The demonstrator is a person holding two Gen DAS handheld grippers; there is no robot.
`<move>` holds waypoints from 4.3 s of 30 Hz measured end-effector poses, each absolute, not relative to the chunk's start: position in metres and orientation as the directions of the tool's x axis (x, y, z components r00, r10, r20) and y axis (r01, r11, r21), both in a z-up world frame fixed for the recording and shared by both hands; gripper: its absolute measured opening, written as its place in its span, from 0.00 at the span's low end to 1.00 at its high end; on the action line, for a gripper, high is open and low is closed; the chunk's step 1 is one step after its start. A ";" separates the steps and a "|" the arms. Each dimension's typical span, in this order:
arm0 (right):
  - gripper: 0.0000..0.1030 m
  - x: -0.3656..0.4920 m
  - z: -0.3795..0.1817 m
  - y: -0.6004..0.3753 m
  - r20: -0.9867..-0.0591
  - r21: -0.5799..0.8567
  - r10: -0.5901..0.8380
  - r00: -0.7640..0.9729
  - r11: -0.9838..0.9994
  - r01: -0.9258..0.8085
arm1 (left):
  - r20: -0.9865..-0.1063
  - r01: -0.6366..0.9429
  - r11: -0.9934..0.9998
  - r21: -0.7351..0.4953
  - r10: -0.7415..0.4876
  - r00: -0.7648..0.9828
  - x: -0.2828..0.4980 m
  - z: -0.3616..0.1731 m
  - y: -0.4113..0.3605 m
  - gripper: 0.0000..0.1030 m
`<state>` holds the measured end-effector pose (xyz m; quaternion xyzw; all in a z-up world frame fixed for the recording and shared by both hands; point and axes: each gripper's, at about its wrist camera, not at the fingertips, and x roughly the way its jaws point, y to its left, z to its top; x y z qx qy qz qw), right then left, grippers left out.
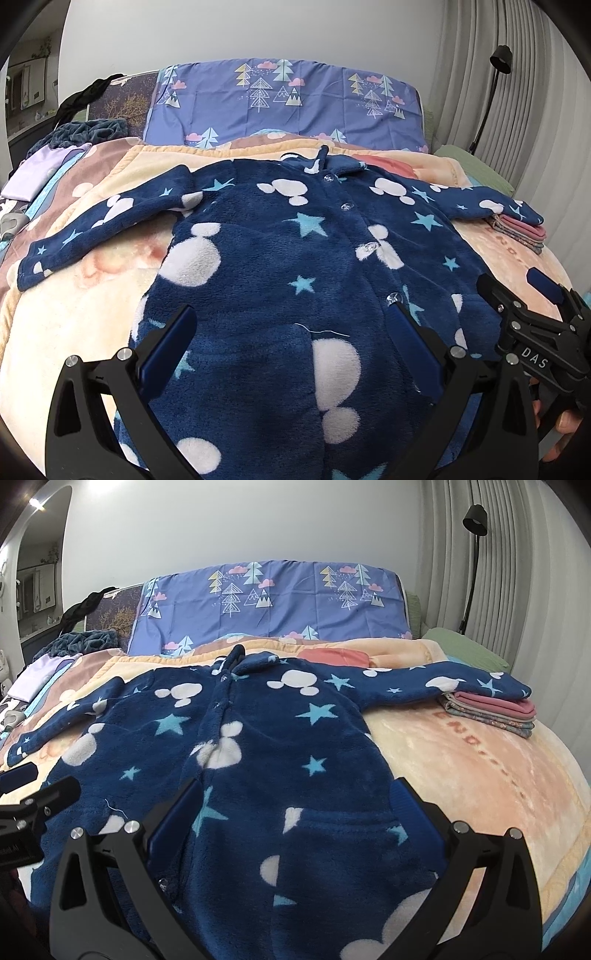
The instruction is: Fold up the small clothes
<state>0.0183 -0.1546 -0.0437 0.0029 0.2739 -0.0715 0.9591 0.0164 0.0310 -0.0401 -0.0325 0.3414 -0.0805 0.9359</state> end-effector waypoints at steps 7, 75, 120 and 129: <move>0.98 0.019 -0.045 -0.155 -0.534 -0.033 -0.132 0.835 0.990 0.136 | -0.635 0.103 0.983 -0.150 -0.176 0.752 0.020 -0.039 0.048 0.99; 0.84 0.054 -0.060 -0.254 -0.607 0.059 -0.176 0.775 0.963 0.264 | -0.654 0.398 0.881 -0.257 -0.462 0.599 0.185 -0.019 -0.092 0.58; 0.35 0.253 -0.076 -0.187 -0.727 0.294 0.294 0.621 0.950 -0.105 | -0.626 0.111 0.994 -0.006 -0.091 0.774 0.192 -0.018 0.053 0.45; 0.35 0.251 -0.103 -0.181 -0.724 0.247 0.254 0.642 0.964 -0.102 | -0.721 0.140 0.975 0.172 0.028 0.692 0.221 -0.098 0.003 0.46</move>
